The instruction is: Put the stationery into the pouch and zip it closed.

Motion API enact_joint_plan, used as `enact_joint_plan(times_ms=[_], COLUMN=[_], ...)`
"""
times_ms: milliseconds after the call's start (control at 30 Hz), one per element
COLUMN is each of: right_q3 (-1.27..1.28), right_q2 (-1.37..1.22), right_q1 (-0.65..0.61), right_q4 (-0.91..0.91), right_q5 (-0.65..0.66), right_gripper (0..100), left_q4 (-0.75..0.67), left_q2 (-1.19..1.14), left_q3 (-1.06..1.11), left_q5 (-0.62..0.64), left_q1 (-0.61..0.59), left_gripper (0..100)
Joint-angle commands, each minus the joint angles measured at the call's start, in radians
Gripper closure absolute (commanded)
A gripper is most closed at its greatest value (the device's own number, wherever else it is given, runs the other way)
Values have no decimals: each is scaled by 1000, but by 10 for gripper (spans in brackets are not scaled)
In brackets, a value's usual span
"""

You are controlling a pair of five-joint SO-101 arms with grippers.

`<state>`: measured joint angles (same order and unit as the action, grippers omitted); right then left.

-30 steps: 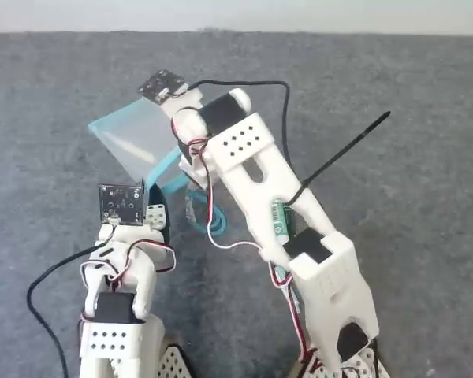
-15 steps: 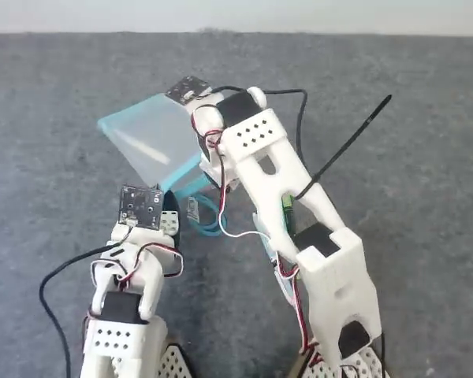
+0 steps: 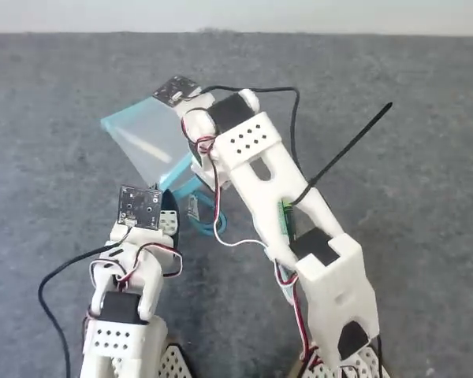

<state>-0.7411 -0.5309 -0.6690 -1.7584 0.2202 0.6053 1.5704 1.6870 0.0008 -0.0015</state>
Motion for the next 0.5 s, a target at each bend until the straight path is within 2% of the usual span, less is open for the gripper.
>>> enact_joint_plan(times_ms=[0, 233, 467], right_q3=[-61, -83, 41], right_q2=[90, 91, 91], right_q1=[-18, -21, -19], right_q4=[-28, -41, -39], right_q5=[-15, -14, -8], right_gripper=[992, 992, 992], left_q4=[2, 2, 0], left_q2=[15, 15, 15], left_q3=[-16, -16, -18], left_q5=[-15, -15, -15], left_q1=[23, 25, 25], left_gripper=[988, 988, 988])
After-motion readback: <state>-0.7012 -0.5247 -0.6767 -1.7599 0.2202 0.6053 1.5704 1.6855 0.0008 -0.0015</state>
